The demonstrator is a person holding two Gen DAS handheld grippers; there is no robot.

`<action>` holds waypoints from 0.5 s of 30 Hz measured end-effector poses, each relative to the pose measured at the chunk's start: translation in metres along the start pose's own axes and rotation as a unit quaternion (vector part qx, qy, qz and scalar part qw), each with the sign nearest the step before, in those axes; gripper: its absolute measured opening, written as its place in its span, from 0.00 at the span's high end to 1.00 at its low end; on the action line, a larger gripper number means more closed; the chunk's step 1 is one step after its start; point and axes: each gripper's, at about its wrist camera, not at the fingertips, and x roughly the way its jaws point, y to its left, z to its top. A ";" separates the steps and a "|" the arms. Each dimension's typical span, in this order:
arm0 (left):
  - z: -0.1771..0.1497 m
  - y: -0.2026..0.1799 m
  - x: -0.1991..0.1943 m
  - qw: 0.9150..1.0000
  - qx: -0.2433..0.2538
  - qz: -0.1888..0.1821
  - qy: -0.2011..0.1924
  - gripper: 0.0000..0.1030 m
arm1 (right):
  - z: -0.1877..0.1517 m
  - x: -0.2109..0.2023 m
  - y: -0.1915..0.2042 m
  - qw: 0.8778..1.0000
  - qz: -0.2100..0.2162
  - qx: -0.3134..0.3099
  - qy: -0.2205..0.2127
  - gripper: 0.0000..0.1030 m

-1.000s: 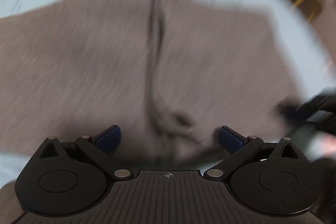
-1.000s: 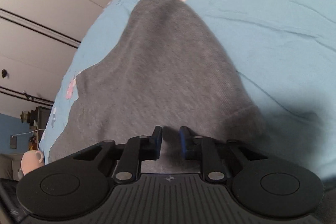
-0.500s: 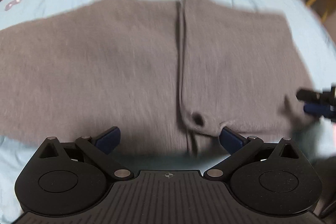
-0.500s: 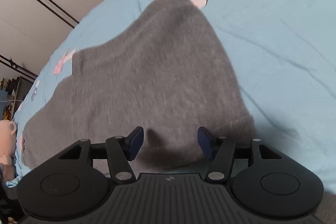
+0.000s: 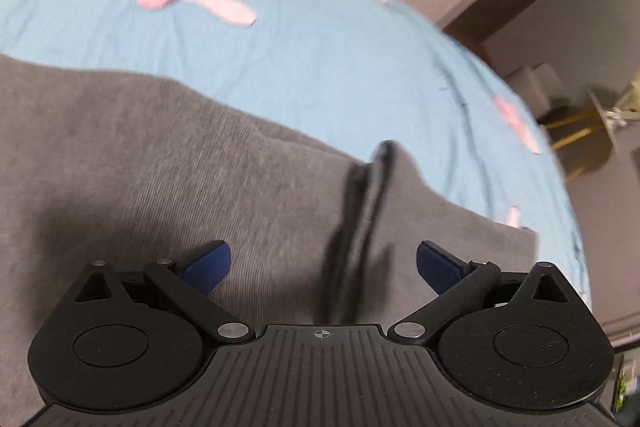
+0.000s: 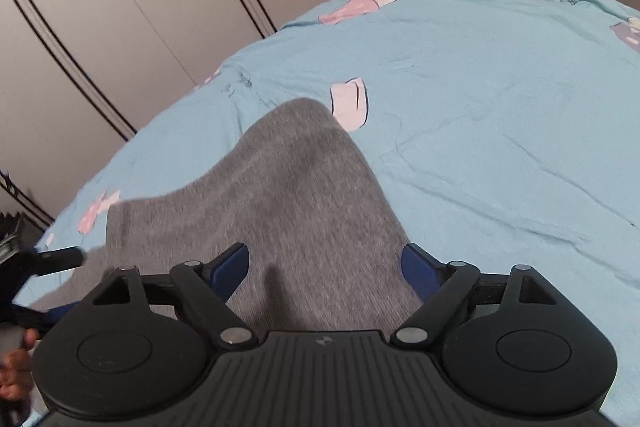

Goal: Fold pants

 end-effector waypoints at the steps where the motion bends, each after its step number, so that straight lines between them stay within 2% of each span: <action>1: 0.000 -0.002 0.004 1.000 0.002 -0.001 0.000 0.03 | -0.001 -0.002 0.000 1.000 0.002 -0.002 -0.002 0.18; 2: 0.000 -0.005 0.005 1.000 0.011 -0.010 -0.004 0.04 | -0.002 -0.006 0.001 1.000 0.001 -0.004 -0.001 0.18; 4: 0.001 -0.009 0.003 0.999 0.027 -0.041 -0.012 0.12 | -0.007 -0.014 0.005 1.000 0.009 -0.012 -0.008 0.19; 5: 0.001 -0.011 0.002 0.998 0.030 -0.053 -0.012 0.20 | -0.009 -0.015 0.006 1.000 0.008 -0.016 -0.011 0.19; 8: 0.008 -0.012 0.020 0.997 0.041 -0.068 0.002 0.21 | -0.011 -0.009 0.010 0.999 -0.018 -0.030 -0.004 0.28; 10: 0.008 -0.013 0.022 0.996 0.041 -0.077 0.012 0.29 | -0.010 -0.005 0.009 0.999 -0.022 -0.027 0.001 0.30; 12: 0.007 -0.012 0.019 0.992 0.040 -0.119 0.026 0.31 | -0.010 -0.004 0.007 1.000 -0.020 -0.021 0.000 0.30; 13: 0.006 -0.013 0.020 0.990 0.046 -0.126 0.030 0.31 | -0.010 -0.004 0.007 1.000 -0.018 -0.019 0.000 0.30; 14: 0.004 -0.012 0.020 0.992 0.056 -0.110 0.031 0.34 | -0.010 -0.005 0.006 1.000 -0.017 -0.017 0.000 0.30; 15: 0.002 -0.013 0.025 0.994 0.064 -0.083 0.034 0.50 | -0.010 -0.006 0.006 1.000 -0.017 -0.015 -0.001 0.30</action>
